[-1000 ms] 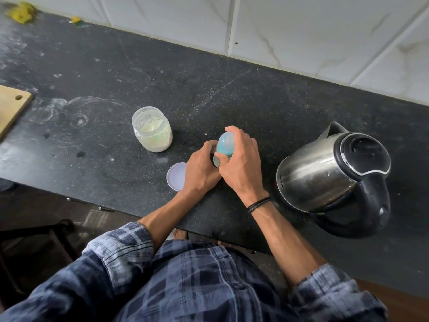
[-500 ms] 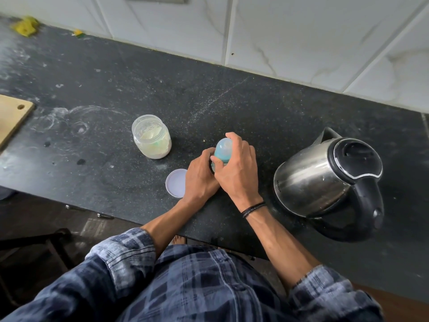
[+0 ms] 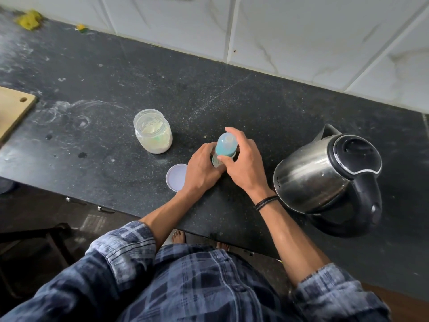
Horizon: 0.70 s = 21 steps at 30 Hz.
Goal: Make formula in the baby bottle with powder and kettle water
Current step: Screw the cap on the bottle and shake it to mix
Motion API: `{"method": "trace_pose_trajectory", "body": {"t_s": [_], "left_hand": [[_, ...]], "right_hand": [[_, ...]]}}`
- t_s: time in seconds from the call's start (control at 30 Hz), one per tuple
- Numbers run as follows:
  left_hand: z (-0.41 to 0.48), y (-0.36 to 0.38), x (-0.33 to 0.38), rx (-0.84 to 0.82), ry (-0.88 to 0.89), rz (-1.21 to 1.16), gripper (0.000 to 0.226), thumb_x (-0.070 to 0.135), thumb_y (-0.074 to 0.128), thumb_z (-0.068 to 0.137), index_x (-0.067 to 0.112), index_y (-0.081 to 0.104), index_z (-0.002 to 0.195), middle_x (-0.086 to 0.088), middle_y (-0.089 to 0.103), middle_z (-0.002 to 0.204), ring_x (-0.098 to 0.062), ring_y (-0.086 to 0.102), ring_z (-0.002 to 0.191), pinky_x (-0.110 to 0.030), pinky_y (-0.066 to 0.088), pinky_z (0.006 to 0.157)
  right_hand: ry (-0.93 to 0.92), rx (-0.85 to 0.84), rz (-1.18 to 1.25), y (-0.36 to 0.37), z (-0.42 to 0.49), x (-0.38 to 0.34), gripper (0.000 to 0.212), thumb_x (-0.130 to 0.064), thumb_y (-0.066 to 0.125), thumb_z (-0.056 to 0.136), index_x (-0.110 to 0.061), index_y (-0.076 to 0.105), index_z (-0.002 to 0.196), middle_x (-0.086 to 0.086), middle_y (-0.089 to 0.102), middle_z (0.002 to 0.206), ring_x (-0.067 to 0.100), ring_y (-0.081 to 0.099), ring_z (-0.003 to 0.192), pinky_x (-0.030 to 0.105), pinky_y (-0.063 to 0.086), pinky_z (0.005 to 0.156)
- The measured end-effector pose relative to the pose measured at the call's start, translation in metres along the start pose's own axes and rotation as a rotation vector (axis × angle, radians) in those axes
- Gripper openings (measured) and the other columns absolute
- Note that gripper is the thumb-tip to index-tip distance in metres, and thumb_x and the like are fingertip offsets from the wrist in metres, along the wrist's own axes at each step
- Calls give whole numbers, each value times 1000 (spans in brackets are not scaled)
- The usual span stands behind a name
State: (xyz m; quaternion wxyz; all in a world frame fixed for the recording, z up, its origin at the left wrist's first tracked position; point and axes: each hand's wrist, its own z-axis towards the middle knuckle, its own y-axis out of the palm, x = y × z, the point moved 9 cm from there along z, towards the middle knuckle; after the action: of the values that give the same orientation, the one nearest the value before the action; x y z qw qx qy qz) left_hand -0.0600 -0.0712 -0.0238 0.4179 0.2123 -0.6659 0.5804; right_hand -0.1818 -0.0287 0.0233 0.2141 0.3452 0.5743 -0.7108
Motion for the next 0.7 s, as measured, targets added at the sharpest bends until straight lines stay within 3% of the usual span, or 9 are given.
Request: {"method": "trace_pose_trajectory", "body": {"t_s": [0.2, 0.43, 0.53, 0.7], "left_hand": [[-4, 0, 4, 12, -16, -19, 55, 52, 48, 77, 19, 62, 118, 9, 66, 108, -8, 56, 91, -26, 44, 76], [-3, 0, 3, 29, 6, 4, 31, 31, 67, 86, 20, 63, 115, 5, 68, 106, -10, 58, 89, -24, 39, 72], [-3, -1, 3, 28, 1, -5, 35, 30, 65, 86, 20, 62, 120, 5, 68, 111, -12, 61, 96, -24, 40, 76], [0, 2, 5, -54, 58, -26, 46, 23, 73, 85, 18, 61, 129, 2, 66, 121, -12, 60, 107, -24, 43, 86]], "right_hand": [[-14, 100, 4, -1, -3, -1, 67, -10, 85, 78, -18, 56, 138, -5, 65, 128, 20, 52, 110, 17, 35, 90], [-23, 185, -4, -3, -6, -4, 67, -17, 88, 75, -17, 57, 135, -4, 65, 128, 21, 53, 106, 22, 40, 87], [-22, 140, 19, -3, -4, -1, 69, -23, 87, 78, -22, 55, 140, -7, 64, 131, 19, 53, 110, 29, 47, 90], [-48, 31, 107, -1, -8, 8, 81, -30, 81, 87, -34, 39, 156, -15, 54, 145, 4, 51, 126, 25, 43, 106]]}}
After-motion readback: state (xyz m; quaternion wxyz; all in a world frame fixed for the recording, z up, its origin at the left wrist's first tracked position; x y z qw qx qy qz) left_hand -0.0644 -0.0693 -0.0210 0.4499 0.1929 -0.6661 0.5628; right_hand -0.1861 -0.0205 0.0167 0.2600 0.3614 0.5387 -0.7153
